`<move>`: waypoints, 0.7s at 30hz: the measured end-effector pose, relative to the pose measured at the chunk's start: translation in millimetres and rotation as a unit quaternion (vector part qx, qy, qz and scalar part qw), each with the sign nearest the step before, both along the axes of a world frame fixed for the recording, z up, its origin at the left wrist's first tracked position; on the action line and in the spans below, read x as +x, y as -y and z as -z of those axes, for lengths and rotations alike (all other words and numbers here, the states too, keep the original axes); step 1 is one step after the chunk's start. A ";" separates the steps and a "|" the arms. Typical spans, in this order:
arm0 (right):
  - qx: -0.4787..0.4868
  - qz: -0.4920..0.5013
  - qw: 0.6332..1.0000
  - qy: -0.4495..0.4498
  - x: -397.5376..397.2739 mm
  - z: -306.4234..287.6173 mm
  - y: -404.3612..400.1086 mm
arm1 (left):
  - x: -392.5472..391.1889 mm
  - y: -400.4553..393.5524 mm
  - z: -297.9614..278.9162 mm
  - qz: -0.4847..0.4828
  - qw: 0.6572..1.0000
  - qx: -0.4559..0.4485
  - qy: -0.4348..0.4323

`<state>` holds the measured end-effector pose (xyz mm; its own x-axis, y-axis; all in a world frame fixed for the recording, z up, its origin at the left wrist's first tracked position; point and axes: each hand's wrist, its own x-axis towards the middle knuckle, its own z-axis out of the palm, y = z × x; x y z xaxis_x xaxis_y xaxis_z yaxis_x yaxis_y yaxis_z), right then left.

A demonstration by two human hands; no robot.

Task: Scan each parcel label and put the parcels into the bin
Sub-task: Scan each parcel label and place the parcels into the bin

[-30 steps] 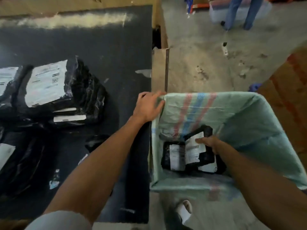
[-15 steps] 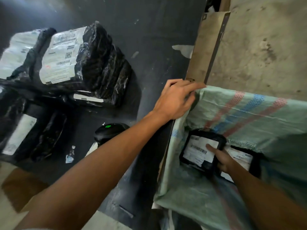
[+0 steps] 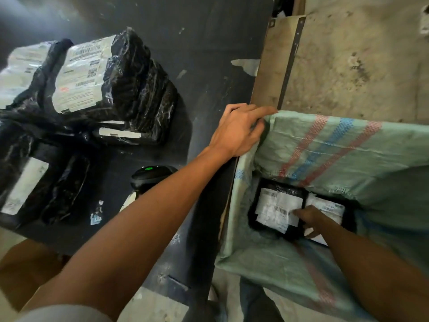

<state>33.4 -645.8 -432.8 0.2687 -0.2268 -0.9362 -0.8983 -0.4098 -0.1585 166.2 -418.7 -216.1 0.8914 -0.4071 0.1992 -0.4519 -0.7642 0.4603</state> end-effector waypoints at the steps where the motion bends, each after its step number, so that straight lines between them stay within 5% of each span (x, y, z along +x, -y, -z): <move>1: 0.014 -0.021 1.000 -0.013 0.4 -7.3 2.2 | -0.8 -0.1 -1.1 0.002 1.000 0.002 0.002; 7: -0.048 -0.168 0.972 0.154 26.0 -64.6 -5.4 | -1.2 -5.7 -0.5 0.010 1.000 0.015 -0.015; 11: -0.054 -0.106 0.952 0.284 21.9 -114.2 -10.6 | -10.0 1.8 -14.8 0.038 0.998 -0.003 -0.049; 16: -0.073 -0.042 0.879 0.470 7.2 -179.1 -44.8 | -25.8 -10.2 -38.4 0.059 0.990 0.005 -0.130; 21: -0.116 -0.004 0.813 0.571 -22.4 -231.2 -95.6 | -56.6 -52.2 -76.1 0.066 0.994 -0.030 -0.081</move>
